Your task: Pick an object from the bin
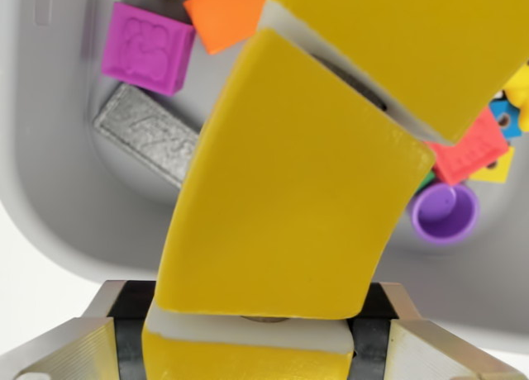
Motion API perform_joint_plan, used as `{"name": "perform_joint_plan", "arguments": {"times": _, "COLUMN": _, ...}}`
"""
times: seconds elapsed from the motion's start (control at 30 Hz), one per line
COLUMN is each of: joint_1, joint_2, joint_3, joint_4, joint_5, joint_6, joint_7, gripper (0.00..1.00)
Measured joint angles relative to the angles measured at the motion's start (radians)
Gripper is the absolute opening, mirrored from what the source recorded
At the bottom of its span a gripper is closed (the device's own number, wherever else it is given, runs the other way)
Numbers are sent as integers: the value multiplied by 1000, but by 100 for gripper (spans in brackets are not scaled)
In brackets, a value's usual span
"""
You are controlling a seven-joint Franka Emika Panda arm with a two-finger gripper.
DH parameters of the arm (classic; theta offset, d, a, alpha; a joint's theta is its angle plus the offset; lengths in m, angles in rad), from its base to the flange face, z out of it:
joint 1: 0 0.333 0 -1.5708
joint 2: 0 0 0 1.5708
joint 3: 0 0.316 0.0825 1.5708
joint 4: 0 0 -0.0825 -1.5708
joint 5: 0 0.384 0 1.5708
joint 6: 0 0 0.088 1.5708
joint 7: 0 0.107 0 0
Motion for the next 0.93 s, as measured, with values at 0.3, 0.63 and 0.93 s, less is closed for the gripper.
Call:
{"name": "perform_joint_plan", "arguments": {"times": 0.3, "joint_1": 0, "joint_2": -9, "joint_3": 0, "joint_4": 14, "joint_5": 0, "joint_6": -23, "joint_7": 0, "gripper": 0}}
{"name": "perform_joint_plan", "arguments": {"times": 0.63, "joint_1": 0, "joint_2": -6, "joint_3": 0, "joint_4": 15, "joint_5": 0, "joint_6": -24, "joint_7": 0, "gripper": 0}}
{"name": "perform_joint_plan", "arguments": {"times": 0.93, "joint_1": 0, "joint_2": -6, "joint_3": 0, "joint_4": 15, "joint_5": 0, "joint_6": -24, "joint_7": 0, "gripper": 0}}
